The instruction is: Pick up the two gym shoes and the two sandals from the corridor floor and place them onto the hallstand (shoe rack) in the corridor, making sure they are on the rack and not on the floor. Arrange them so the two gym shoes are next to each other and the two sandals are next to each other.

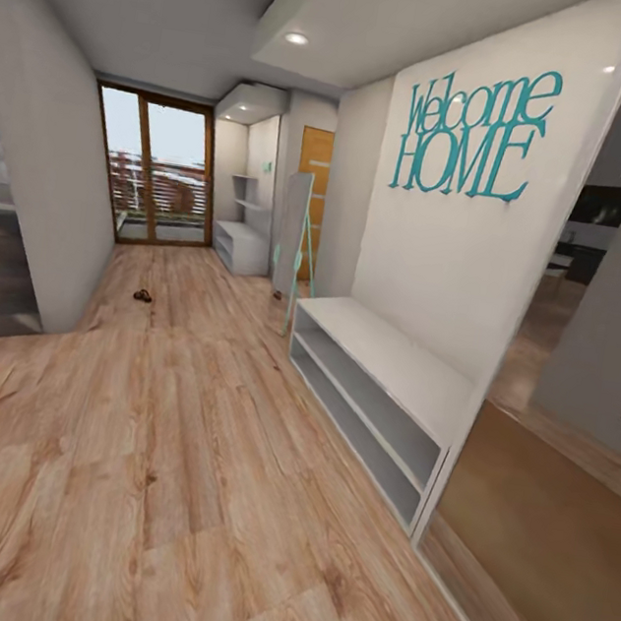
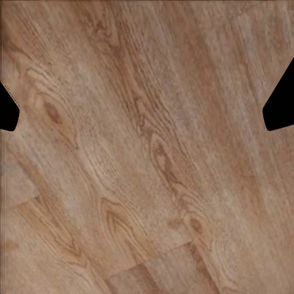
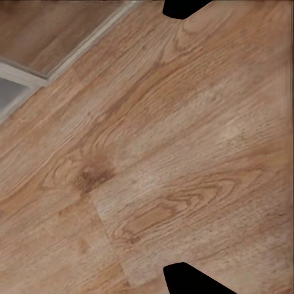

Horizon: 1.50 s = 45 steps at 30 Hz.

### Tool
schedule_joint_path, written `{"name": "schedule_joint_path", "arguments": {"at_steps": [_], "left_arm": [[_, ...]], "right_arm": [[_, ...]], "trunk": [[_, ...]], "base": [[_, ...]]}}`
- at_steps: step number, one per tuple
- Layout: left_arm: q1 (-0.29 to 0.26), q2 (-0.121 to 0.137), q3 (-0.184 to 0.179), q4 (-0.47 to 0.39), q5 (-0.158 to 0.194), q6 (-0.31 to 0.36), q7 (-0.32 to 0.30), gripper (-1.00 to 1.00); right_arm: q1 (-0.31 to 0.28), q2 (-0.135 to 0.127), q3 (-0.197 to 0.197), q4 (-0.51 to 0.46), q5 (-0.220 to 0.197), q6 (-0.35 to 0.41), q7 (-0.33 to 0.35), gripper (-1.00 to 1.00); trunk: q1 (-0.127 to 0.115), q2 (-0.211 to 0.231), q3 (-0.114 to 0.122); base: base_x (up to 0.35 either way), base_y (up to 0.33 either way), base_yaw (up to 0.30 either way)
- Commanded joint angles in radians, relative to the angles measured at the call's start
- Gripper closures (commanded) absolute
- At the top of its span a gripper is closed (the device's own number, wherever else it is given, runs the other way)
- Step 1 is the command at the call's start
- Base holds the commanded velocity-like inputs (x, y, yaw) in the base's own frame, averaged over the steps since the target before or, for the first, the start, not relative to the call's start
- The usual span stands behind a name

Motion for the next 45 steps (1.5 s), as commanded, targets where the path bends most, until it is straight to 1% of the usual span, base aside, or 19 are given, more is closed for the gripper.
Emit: {"name": "schedule_joint_path", "arguments": {"at_steps": [1,2,3,6,10,15,24,29,37,39,45], "left_arm": [[0.000,0.000,0.003,0.000,0.007,-0.003,0.000,-1.00],[0.000,0.000,0.005,0.000,0.014,-0.003,0.000,-1.00],[0.000,0.001,0.010,0.000,0.029,-0.005,0.000,-1.00],[0.000,0.001,0.017,0.000,0.053,-0.014,-0.002,-1.00],[0.000,0.001,0.021,0.001,0.070,-0.034,-0.007,-1.00],[0.000,0.001,0.020,0.001,0.075,-0.049,-0.011,-1.00],[0.000,-0.005,0.019,0.001,0.077,-0.055,-0.012,-1.00],[0.000,-0.001,0.024,0.002,0.084,-0.059,-0.012,-1.00],[0.001,0.001,0.024,0.003,0.084,-0.059,-0.012,-1.00],[0.001,0.001,0.023,0.008,0.084,-0.060,-0.012,-1.00],[0.002,0.002,0.024,0.009,0.084,-0.060,-0.012,-1.00]], "right_arm": [[-0.001,0.000,0.000,0.001,0.000,-0.003,-0.001,-1.00],[-0.001,0.000,0.000,0.001,0.000,-0.003,0.000,-1.00],[-0.001,0.000,0.000,0.001,0.000,-0.003,0.000,-1.00],[-0.001,0.000,0.000,0.001,0.000,-0.003,-0.001,-1.00],[-0.001,0.000,0.000,0.001,-0.001,-0.003,0.000,-1.00],[-0.001,0.000,-0.001,0.000,-0.001,-0.003,-0.001,-1.00],[-0.001,0.001,-0.001,-0.001,-0.001,-0.003,-0.001,-1.00],[-0.001,0.001,-0.002,-0.001,-0.001,-0.002,0.001,-1.00],[-0.001,0.001,-0.004,-0.001,-0.001,-0.002,0.001,-1.00],[-0.001,0.001,-0.025,0.000,-0.001,-0.001,0.001,-1.00],[-0.001,0.002,-0.045,0.001,-0.001,0.000,0.001,-1.00]], "trunk": [[0.000,-0.001,-0.001],[0.000,-0.001,-0.001],[0.000,-0.001,-0.001],[0.000,-0.001,-0.001],[0.000,-0.001,-0.001],[0.000,-0.001,-0.001],[0.000,-0.001,-0.001],[0.000,-0.001,-0.001],[0.000,-0.001,-0.001],[0.000,-0.001,-0.001],[0.000,-0.001,-0.001]], "base": [[0.002,0.000,-0.264],[0.002,0.000,-0.264],[0.001,0.000,-0.264],[0.001,0.000,-0.264],[0.000,0.000,-0.264],[0.000,0.000,-0.264],[0.000,0.000,-0.264],[0.000,0.000,-0.264],[0.000,0.000,-0.264],[0.000,0.000,-0.264],[0.000,0.000,-0.264]]}}
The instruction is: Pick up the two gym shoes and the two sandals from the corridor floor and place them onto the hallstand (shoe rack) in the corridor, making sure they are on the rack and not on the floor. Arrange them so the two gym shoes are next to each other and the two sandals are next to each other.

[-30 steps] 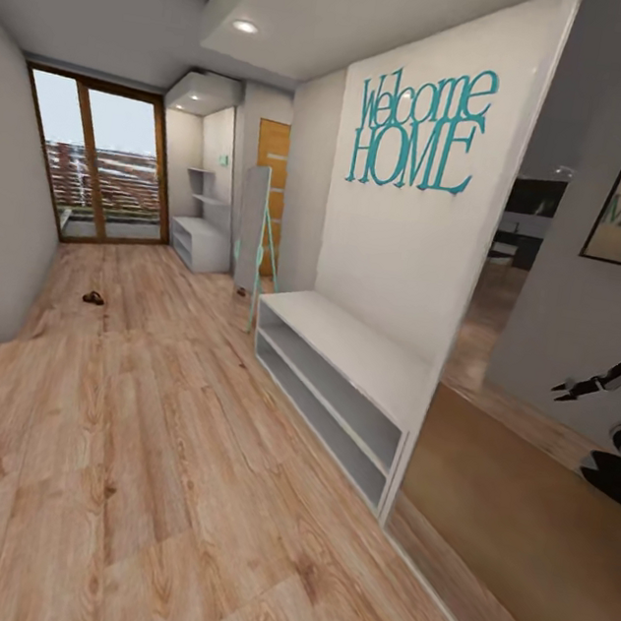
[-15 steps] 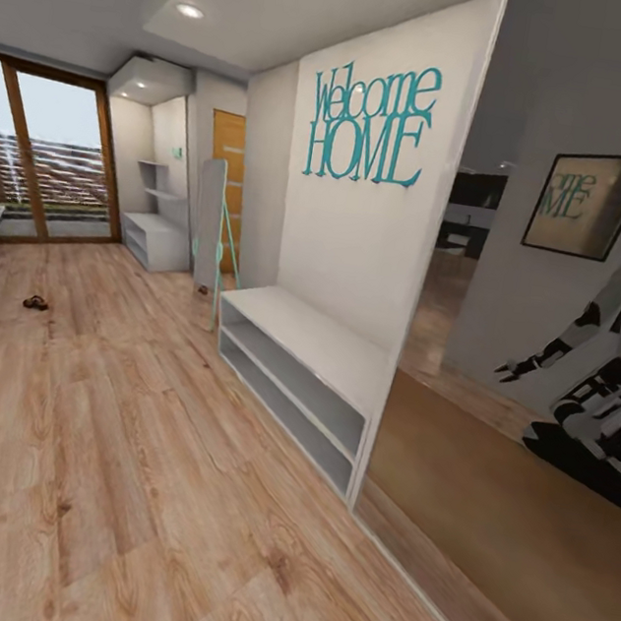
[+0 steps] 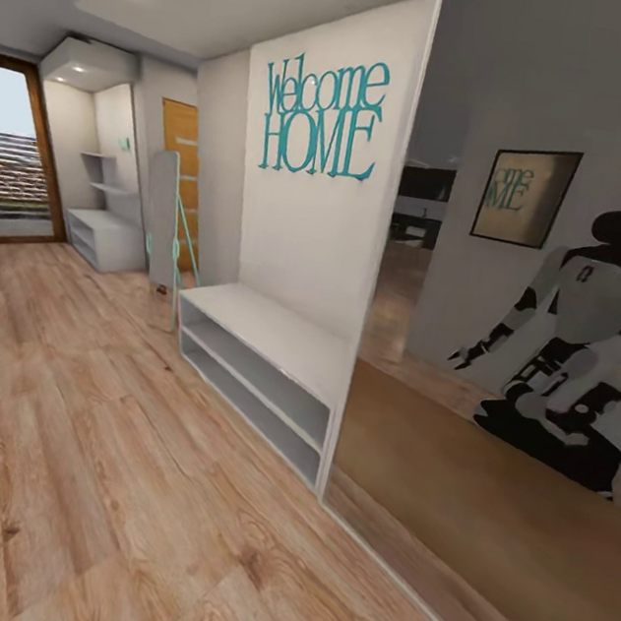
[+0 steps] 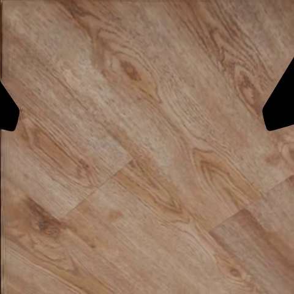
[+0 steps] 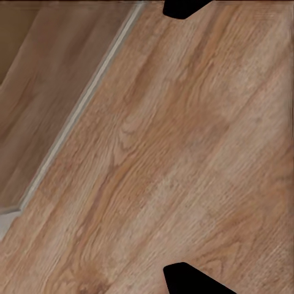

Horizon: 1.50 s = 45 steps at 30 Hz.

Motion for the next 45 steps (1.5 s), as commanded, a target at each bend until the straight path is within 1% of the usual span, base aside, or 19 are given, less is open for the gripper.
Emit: {"name": "schedule_joint_path", "arguments": {"at_steps": [1,8,24,30,39,45], "left_arm": [[-0.001,0.000,-0.001,0.001,0.009,-0.003,-0.001,-1.00],[-0.001,-0.001,-0.002,-0.001,0.009,-0.003,-0.001,-1.00],[-0.001,-0.001,-0.005,0.001,0.001,-0.003,-0.001,-1.00],[-0.001,0.001,-0.004,0.001,-0.001,-0.003,-0.001,-1.00],[-0.001,0.001,-0.004,0.000,-0.003,-0.003,-0.001,-1.00],[-0.001,0.001,-0.004,-0.001,-0.003,-0.003,-0.001,-1.00]], "right_arm": [[-0.001,0.000,-0.003,0.001,0.000,-0.003,0.000,-1.00],[-0.001,0.000,-0.007,0.002,0.000,-0.003,0.000,-1.00],[-0.001,0.000,-0.009,0.001,0.000,-0.004,0.000,-1.00],[-0.001,-0.001,-0.009,0.001,0.000,-0.004,-0.001,-1.00],[-0.001,0.000,-0.045,0.001,0.000,-0.003,0.000,-1.00],[-0.001,0.000,-0.048,0.002,0.000,-0.003,0.000,-1.00]], "trunk": [[0.000,-0.001,-0.001],[0.000,-0.001,-0.001],[0.000,-0.001,-0.001],[0.000,-0.001,-0.001],[0.000,-0.001,-0.001],[0.000,-0.001,-0.001]], "base": [[0.000,0.000,-0.264],[0.071,0.067,-0.264],[0.215,0.224,-0.264],[0.033,0.033,-0.264],[0.001,0.001,-0.264],[0.000,0.000,-0.264]]}}
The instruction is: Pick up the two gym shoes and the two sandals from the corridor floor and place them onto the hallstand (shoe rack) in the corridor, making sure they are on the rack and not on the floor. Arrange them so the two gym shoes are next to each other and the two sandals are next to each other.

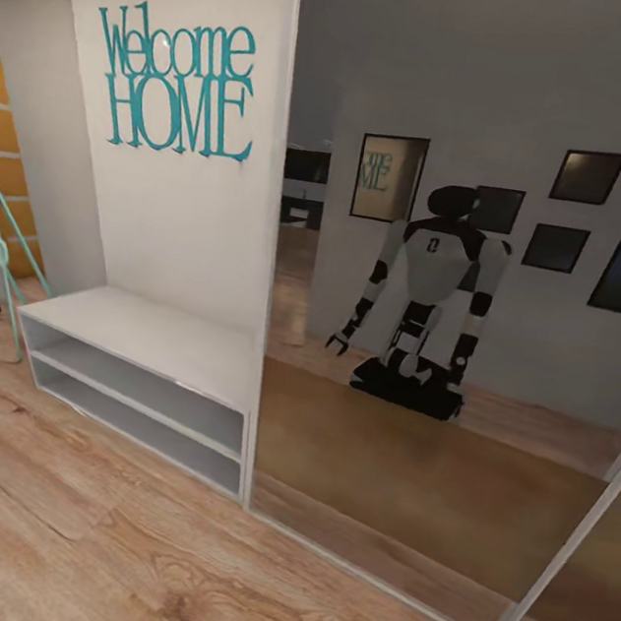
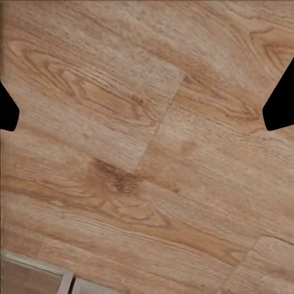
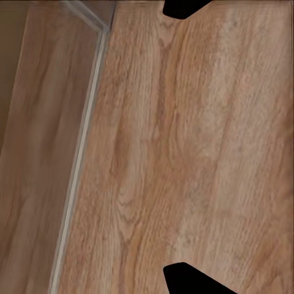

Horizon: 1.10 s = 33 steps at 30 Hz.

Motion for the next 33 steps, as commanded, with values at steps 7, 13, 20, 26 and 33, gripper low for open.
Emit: {"name": "schedule_joint_path", "arguments": {"at_steps": [7,13,20,26,33], "left_arm": [[0.000,0.000,-0.001,0.000,0.008,-0.003,-0.001,-1.00],[0.000,0.000,-0.002,0.000,0.008,-0.003,-0.001,-1.00],[0.000,0.000,-0.003,0.001,0.008,-0.003,-0.001,-1.00],[-0.001,0.000,-0.003,0.002,0.008,-0.003,-0.001,-1.00],[-0.001,0.000,-0.004,-0.001,0.008,-0.003,-0.001,-1.00]], "right_arm": [[-0.001,0.000,-0.001,0.001,0.000,-0.003,0.000,-1.00],[-0.001,0.000,-0.001,0.001,0.000,-0.003,0.000,-1.00],[-0.001,0.000,-0.001,0.002,0.000,-0.003,0.000,-1.00],[-0.001,0.000,-0.001,0.002,0.000,-0.003,0.000,-1.00],[-0.001,0.000,-0.001,0.002,0.000,-0.003,0.001,-1.00]], "trunk": [[0.000,-0.001,-0.001],[0.000,-0.001,-0.001],[0.000,-0.001,-0.001],[0.000,-0.001,-0.001],[0.000,-0.001,-0.001]], "base": [[0.000,0.000,-0.264],[0.000,0.000,-0.264],[0.000,0.000,-0.264],[0.000,0.000,-0.264],[0.000,0.000,-0.264]]}}
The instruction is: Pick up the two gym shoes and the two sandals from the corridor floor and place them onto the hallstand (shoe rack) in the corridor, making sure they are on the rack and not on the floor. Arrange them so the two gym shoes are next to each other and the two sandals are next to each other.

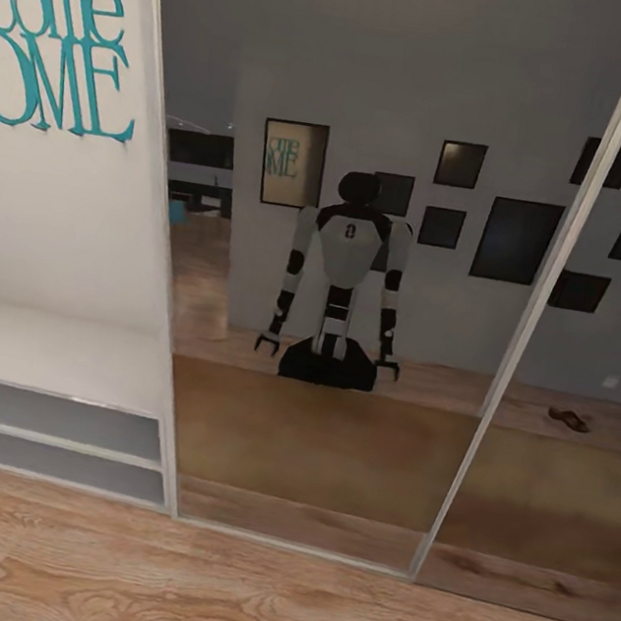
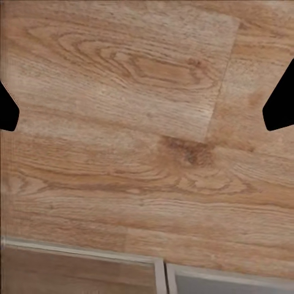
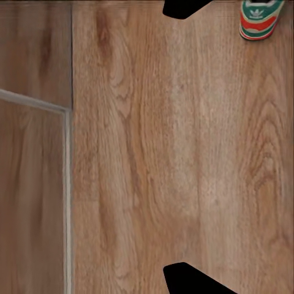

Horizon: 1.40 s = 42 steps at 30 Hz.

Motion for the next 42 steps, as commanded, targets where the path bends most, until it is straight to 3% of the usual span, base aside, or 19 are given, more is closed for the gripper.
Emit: {"name": "schedule_joint_path", "arguments": {"at_steps": [1,21,42], "left_arm": [[-0.001,0.000,-0.001,-0.001,0.008,-0.003,-0.001,-1.00],[-0.001,0.000,-0.004,-0.007,0.008,-0.003,-0.002,-1.00],[-0.001,0.000,-0.007,-0.006,0.008,-0.003,-0.003,-1.00]], "right_arm": [[-0.001,0.000,-0.001,0.001,0.000,-0.003,0.000,-1.00],[-0.001,0.000,-0.001,0.001,0.000,-0.002,0.000,-1.00],[-0.001,-0.001,-0.003,-0.002,-0.001,-0.004,-0.001,-1.00]], "trunk": [[0.000,-0.001,-0.001],[0.000,-0.001,-0.007],[0.080,-0.148,-0.096]], "base": [[0.000,0.000,-0.264],[0.000,0.000,-0.265],[0.000,0.000,-0.229]]}}
